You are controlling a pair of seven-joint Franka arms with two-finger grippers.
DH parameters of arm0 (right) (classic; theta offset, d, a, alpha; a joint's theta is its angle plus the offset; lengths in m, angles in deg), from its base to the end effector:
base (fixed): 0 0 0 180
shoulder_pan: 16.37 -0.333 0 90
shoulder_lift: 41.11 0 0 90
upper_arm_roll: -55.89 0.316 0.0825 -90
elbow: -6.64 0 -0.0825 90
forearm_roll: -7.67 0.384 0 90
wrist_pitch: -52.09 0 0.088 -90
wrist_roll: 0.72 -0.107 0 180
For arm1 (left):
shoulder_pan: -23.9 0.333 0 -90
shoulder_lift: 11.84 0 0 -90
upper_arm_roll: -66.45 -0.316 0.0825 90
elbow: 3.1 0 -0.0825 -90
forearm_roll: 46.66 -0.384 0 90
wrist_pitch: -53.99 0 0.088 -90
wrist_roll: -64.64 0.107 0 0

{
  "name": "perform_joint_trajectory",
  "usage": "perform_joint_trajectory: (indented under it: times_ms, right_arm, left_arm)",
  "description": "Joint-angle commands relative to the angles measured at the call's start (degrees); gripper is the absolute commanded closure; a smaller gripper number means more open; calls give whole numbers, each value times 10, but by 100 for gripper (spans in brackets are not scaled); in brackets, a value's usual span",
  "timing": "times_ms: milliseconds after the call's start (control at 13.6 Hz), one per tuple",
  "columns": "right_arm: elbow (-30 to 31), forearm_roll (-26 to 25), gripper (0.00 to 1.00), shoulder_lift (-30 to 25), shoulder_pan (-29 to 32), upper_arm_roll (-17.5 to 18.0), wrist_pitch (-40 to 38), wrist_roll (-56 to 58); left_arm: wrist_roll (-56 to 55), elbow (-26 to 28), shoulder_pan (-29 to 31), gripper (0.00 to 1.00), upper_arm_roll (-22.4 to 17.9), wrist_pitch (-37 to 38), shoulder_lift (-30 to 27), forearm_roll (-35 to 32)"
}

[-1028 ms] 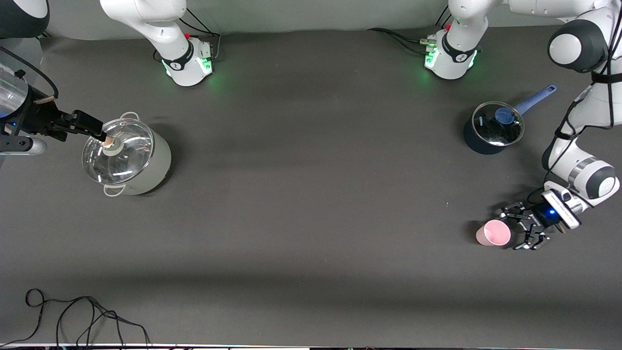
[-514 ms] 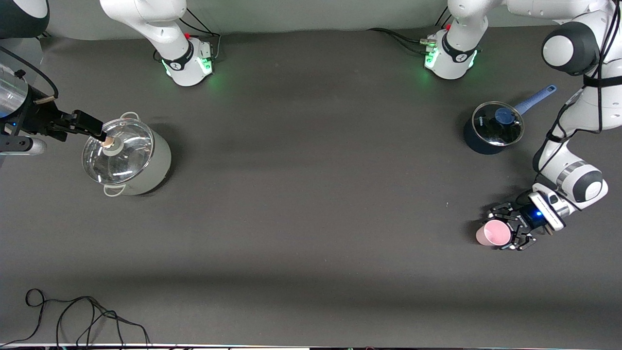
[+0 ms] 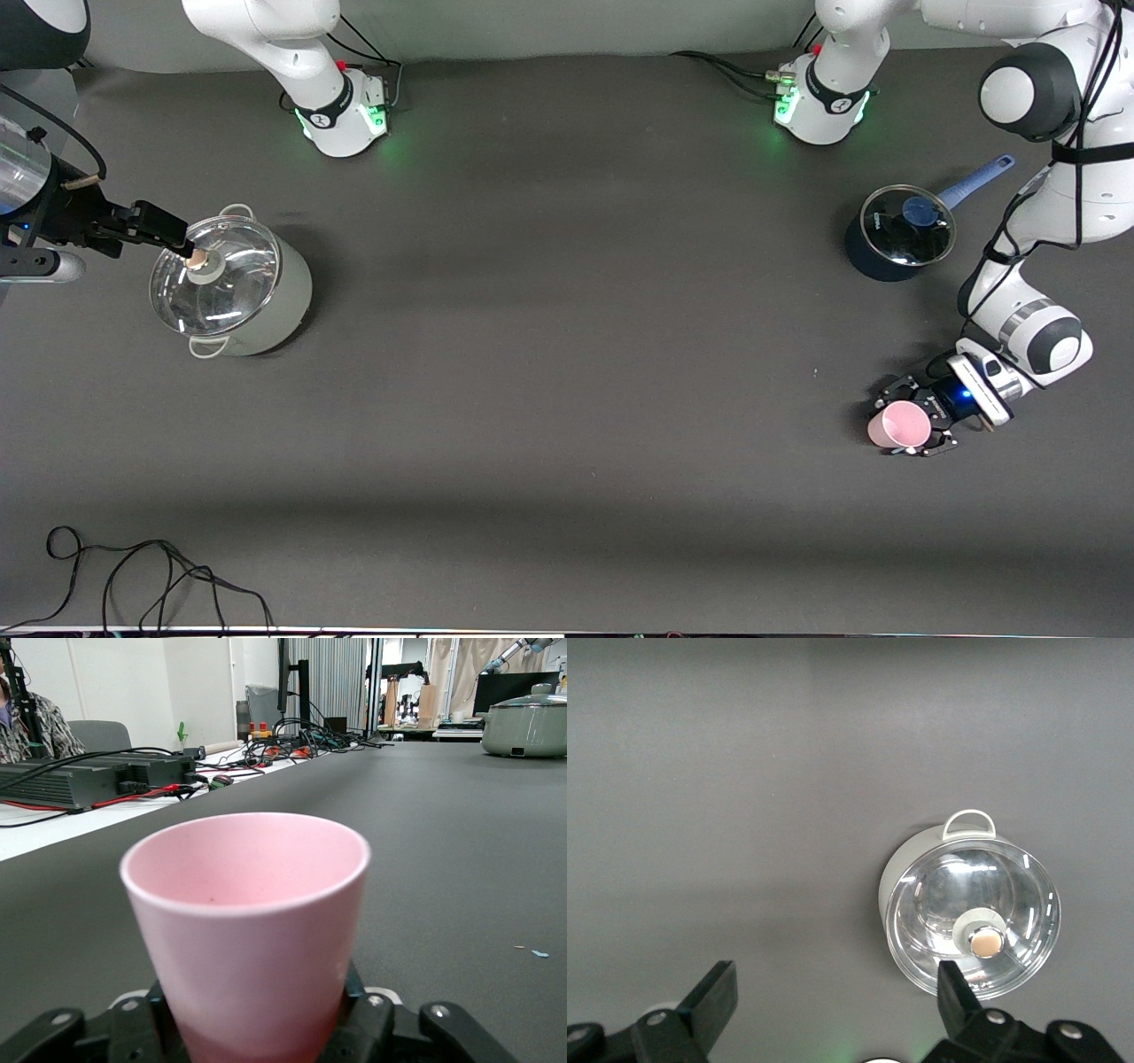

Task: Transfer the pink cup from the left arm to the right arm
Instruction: 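Lift the pink cup with the left gripper and carry it toward the middle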

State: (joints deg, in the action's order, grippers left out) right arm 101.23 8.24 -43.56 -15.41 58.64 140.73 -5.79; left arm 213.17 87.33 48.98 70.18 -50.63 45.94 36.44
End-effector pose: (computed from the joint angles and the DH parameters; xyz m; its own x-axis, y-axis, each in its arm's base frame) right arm 0.5367 0.0184 0.6081 0.9965 -0.0572 -0.0616 -0.0575 -0.9983 -0.0025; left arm 0.6217 0.1604 0.0538 0.0717 -0.2120 0.9746 -0.9076 -0.4192 -0.0244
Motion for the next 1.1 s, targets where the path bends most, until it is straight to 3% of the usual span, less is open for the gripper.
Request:
perform_joint_trajectory:
  times_ms: [0, 220, 440, 734, 1028]
  right_arm:
    - [-11, -3, 0, 3, 3, 1, -10, 3]
    - [-11, -3, 0, 3, 3, 1, -10, 3]
    - [-11, -3, 0, 3, 4, 1, -10, 4]
    - [-12, -3, 0, 3, 6, 1, -15, 3]
    - [-15, -7, 0, 7, 8, -21, -15, 10]
  left_arm:
    - [9, 9, -5, 56, -2, -9, -8, 14]
    - [-25, 30, -6, 57, 8, -22, -39, 19]
    - [-47, 111, -10, 57, 59, -93, -116, 44]
    - [-48, 217, -10, 58, 191, -248, -230, 157]
    - [-48, 256, -7, 58, 353, -419, -300, 287]
